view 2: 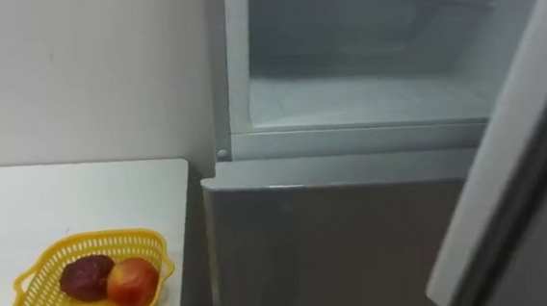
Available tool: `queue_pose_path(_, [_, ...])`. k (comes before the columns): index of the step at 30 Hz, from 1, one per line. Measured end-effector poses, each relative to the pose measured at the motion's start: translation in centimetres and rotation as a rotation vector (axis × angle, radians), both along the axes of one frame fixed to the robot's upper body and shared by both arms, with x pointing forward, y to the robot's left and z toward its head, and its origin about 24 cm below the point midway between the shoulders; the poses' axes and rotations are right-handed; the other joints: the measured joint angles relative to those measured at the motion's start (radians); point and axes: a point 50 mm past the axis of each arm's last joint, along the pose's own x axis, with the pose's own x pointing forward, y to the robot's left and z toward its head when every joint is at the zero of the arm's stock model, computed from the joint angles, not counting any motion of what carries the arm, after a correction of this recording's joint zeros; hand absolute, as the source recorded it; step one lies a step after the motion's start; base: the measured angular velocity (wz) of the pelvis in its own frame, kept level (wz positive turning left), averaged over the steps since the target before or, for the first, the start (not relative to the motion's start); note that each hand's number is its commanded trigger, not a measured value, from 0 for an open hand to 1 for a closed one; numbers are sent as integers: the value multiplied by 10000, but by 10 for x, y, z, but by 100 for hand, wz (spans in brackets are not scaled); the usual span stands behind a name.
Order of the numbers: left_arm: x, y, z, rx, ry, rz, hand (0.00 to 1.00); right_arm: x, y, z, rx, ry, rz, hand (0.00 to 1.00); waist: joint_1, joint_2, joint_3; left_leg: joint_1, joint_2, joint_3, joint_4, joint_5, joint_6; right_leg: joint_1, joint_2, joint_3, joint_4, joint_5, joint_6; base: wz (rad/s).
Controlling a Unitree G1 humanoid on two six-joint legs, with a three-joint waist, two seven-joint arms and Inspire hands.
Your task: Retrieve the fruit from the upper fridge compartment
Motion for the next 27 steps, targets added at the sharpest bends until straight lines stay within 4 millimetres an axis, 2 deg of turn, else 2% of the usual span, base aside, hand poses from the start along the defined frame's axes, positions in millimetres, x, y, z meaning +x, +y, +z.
queue_pose_path(3, [4,-1,-1,140,-28,-193,0,8,9,-2,-320,540,580,0,173,47,24,0,6,-3,-32,-8,15,57,-8,-51,-65,103,8,0])
queue_pose_path(7, [4,-2,-2,151,118,-348,0,19,21,-4,-820,1498,1552,0,217,134,44,4,62,-89,-69,-13,20,136,17,-180,-167,123,-25,8])
queue_pose_path(9, [3,-6,-3,52,202,-459,0,24,25,-7,-945,2159,2242,0,230,236,113,38,82,-226,-74,-12,19,262,11,-317,-257,122,-31,16])
queue_pose_path(10, [2,-7,-3,38,244,-444,0,26,27,-8,-925,2354,2459,0,230,257,123,66,88,-229,-82,-12,19,311,16,-327,-310,122,-31,9])
queue_pose_path(11, [1,-7,-3,13,314,-427,0,29,30,-13,-950,2925,2826,0,236,291,148,113,101,-231,-124,-12,19,375,25,-344,-374,121,-31,0])
queue_pose_path(14, [0,-6,-3,-55,497,-390,0,42,37,-30,-1021,4660,3758,0,268,299,155,107,97,-269,-159,-13,19,368,11,-372,-377,117,-27,2])
queue_pose_path(17, [1,-5,-3,-180,667,-486,0,57,37,-54,-793,6637,4527,0,448,251,115,105,96,-308,-171,-12,20,370,10,-379,-381,112,-20,1])
queue_pose_path(21, [-2,-6,-4,-448,951,-455,0,62,36,-63,-689,7319,5117,0,446,255,41,109,92,-344,-108,-13,21,408,-3,-385,-386,114,-20,0])
queue_pose_path(27, [6,-5,-2,-274,968,-528,0,71,26,-90,-629,8989,5366,0,396,306,-7,343,90,-355,-70,-36,28,774,-6,-396,-545,246,-12,1])
